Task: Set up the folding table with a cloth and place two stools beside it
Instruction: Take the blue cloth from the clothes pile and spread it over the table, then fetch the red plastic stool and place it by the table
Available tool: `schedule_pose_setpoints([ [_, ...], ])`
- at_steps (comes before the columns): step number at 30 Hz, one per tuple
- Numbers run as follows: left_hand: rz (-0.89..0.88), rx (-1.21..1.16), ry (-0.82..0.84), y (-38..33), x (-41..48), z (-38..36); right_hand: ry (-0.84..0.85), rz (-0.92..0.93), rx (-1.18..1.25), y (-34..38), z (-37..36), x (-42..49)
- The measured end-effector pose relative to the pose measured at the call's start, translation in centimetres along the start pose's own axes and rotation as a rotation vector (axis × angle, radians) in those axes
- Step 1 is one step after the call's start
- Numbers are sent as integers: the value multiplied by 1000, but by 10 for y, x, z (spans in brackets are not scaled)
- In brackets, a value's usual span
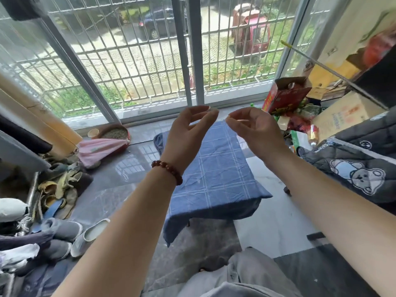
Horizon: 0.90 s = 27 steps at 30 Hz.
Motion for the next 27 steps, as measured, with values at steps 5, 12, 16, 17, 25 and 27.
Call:
schedule_pose_setpoints([
  [5, -9, -19, 51, -16, 4, -27, -56, 14, 43, 5, 31, -3],
  [12, -55, -36, 123, -48, 13, -93, -90, 20, 46, 12, 97, -7],
  [16, -71, -51, 196, -61, 13, -143, -135, 35, 11, 12, 148, -13],
  [17, -81, -49, 212, -64, 12, -155, -149, 36, 14, 11, 160, -16],
  [25, -123, -65, 328, -72, 6, -239, -272, -3, -48, -4, 239, -45],
  [27, -130, -91, 368, -72, 2, -251, -317, -18, -55, -7, 252, -54],
])
Point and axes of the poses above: each hand's wrist, its own x-axis towards the middle knuckle, its own z-axis out of the back of the hand, y = z × x, the point moved 8 cm from there along x, towards the middle knuckle, and after that the axes turned 2 degrees about x, right-handed, at the moved point
